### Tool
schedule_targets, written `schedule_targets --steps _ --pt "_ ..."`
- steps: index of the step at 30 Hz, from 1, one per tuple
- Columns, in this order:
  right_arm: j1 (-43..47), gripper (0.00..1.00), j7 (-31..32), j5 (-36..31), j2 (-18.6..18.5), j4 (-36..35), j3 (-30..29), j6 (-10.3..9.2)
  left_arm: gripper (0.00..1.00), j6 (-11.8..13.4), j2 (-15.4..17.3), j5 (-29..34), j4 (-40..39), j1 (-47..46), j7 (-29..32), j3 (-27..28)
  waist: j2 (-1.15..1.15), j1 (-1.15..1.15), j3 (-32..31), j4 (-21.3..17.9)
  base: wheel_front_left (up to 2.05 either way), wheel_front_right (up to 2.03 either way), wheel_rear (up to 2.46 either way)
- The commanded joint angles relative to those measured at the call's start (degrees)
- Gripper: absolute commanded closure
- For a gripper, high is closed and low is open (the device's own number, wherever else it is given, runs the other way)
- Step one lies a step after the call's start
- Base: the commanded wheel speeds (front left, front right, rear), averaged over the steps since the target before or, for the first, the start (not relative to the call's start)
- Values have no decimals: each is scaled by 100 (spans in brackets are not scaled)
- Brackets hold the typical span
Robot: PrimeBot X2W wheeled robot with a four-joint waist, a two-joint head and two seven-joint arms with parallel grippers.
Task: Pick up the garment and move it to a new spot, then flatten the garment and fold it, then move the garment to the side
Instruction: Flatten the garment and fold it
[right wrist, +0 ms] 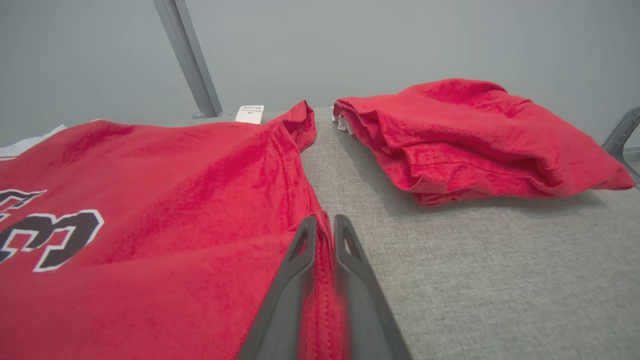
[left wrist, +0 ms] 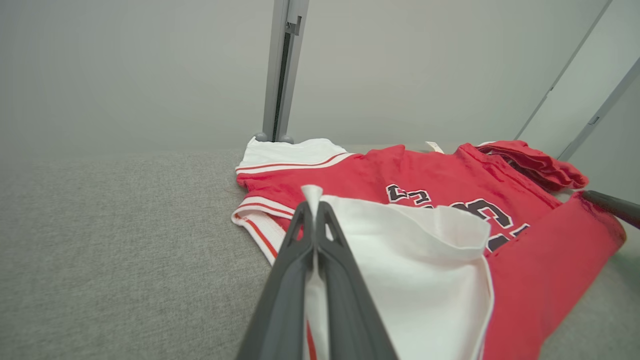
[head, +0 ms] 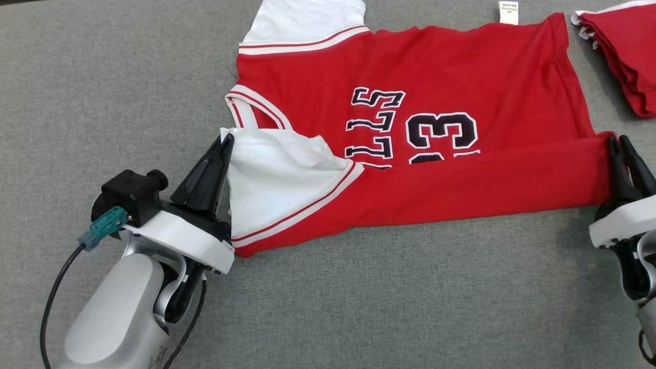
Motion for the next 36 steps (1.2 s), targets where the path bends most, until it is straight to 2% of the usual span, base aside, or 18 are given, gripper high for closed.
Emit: schedule_targets --steps 1,7,14,19,24,25,27,36 --pt "-74 0 -98 182 87 67 -11 -13 0 -3 -39 0 158 -116 -85 16 0 0 -38 -25 0 0 0" --pt "258 0 -213 441 86 13 -89 -13 0 312 -197 53 284 250 -201 49 0 0 -281 -70 0 0 0" --pt "939 0 -224 300 241 -282 -527 -12 0 681 -188 -237 -283 1521 99 -38 0 0 -541 -131 0 0 0" --pt "1222 0 -225 203 350 -413 -697 -13 0 805 -123 -372 -617 2052 394 -132 0 0 -588 -119 0 0 0" --pt "1163 0 -227 87 392 -422 -659 -13 0 863 8 -279 -584 1937 642 -216 0 0 -556 -145 0 0 0" --pt "1141 0 -226 81 404 -420 -645 -13 25 841 33 -248 -563 1896 681 -239 0 0 -547 -155 0 0 0" --pt "1099 0 -227 80 403 -417 -617 -13 100 824 108 -141 -479 1819 745 -295 0 0 -530 -175 0 0 0" --pt "980 0 -226 171 340 -149 -432 -13 100 718 195 -85 -304 1726 651 -365 0 0 -506 -200 0 0 0"
